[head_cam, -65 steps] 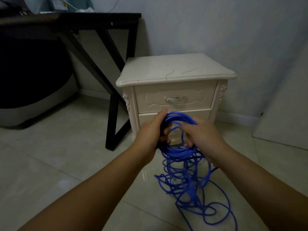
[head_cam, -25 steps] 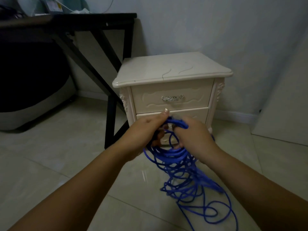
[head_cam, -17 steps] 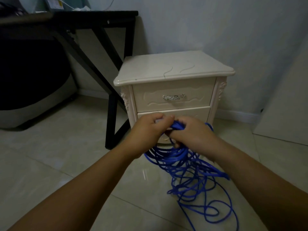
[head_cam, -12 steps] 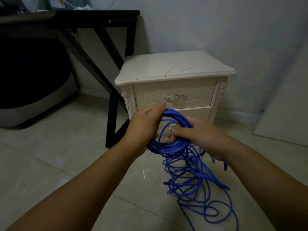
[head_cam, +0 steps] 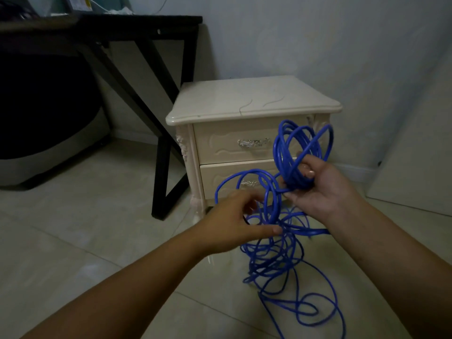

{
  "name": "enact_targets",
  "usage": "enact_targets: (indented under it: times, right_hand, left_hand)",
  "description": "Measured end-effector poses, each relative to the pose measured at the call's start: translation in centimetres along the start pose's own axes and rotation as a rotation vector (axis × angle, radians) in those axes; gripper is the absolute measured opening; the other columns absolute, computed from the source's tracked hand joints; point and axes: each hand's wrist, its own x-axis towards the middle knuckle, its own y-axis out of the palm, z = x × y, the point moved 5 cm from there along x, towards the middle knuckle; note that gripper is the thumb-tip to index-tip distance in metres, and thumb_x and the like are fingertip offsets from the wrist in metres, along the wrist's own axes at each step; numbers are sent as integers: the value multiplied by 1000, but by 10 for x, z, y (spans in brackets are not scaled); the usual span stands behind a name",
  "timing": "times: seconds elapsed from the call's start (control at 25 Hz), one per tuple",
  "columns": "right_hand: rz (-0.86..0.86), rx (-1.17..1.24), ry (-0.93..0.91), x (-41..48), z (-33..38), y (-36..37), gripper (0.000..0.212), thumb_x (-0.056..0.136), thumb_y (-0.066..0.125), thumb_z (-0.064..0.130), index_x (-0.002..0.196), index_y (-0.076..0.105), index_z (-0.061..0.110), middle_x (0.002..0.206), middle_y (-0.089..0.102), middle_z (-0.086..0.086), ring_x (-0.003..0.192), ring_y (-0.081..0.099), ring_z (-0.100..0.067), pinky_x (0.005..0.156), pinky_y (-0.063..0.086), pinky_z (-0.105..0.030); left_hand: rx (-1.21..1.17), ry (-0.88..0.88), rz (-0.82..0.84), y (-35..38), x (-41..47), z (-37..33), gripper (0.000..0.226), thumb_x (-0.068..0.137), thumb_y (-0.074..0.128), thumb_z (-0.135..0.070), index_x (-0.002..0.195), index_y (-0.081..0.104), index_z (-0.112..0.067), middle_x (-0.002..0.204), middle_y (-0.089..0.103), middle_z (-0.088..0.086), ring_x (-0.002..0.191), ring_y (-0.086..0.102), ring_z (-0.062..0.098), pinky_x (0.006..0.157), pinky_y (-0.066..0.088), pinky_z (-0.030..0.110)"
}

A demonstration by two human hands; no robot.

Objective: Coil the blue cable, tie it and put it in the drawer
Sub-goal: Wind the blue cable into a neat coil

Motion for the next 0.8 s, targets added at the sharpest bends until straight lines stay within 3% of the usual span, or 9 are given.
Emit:
enact_targets:
  times: [0.16,0.32,0.4,0.44,0.52,0.6,0.68,0.76,0.8]
  right_hand:
    - [48,99,63,-5,-7,8,36,94,52,10,60,40,16,37,29,4,31,39,-11,43,47,-23]
    - [40,83,30,-9,1,11,36,93,53,9,60,40,14,38,28,3,31,41,-12,43,48,-23]
    - [27,52,-3,-10,8,8,37,93,52,9,58,40,14,38,29,3,31,42,-12,44,48,-22]
    - [21,34,-7,-9,10,6,37,92,53,9,58,40,14,38,29,3,32,43,-12,45,48,-22]
    - [36,-15,16,-7,11,5,34,89,54,8,59,40,16,40,29,4,37,39,-10,46,49,-22]
    - [55,-97,51,-4,9,4,34,88,55,9,58,42,18,40,29,6,45,31,-8,49,50,-21]
    - [65,-226,68,-5,6,5,32,90,57,13,58,52,16,46,32,4,50,31,-10,50,50,-23]
    - [76,-315,73,-8,5,6,32,92,56,16,60,53,14,45,33,3,45,39,-12,47,50,-24]
    - [80,-331,68,-9,6,6,36,92,54,15,57,49,15,40,33,4,40,41,-12,46,48,-25]
  left_hand:
    - [-126,32,-138,8,3,-12,35,76,75,-49,105,57,-42,91,63,-20,84,61,-6,74,53,16]
    - [-152,46,-257,6,7,-6,17,84,64,-42,95,69,-31,82,73,-5,75,69,11,75,56,41]
    - [30,58,-436,-8,3,-10,23,80,56,-50,89,67,-32,84,67,-11,80,61,10,72,55,40]
    - [201,76,-561,-18,1,-15,30,75,55,-55,95,63,-34,95,59,-16,89,53,5,75,53,35]
    - [464,76,-697,-33,-1,-23,72,61,54,-67,124,47,-33,120,42,-10,109,35,8,92,40,31]
    - [566,85,-584,-38,6,-25,105,57,57,-71,147,17,-35,148,22,0,134,19,16,110,22,40]
    - [495,131,-354,-33,15,-20,115,60,66,-62,150,0,-37,159,5,-4,146,4,17,118,9,49]
    - [245,132,-166,-28,17,-14,111,61,73,-47,151,8,-38,155,21,-5,143,21,18,115,23,52]
    - [125,100,-125,-28,18,-11,104,65,75,-39,151,16,-36,149,32,-5,136,33,15,110,34,47]
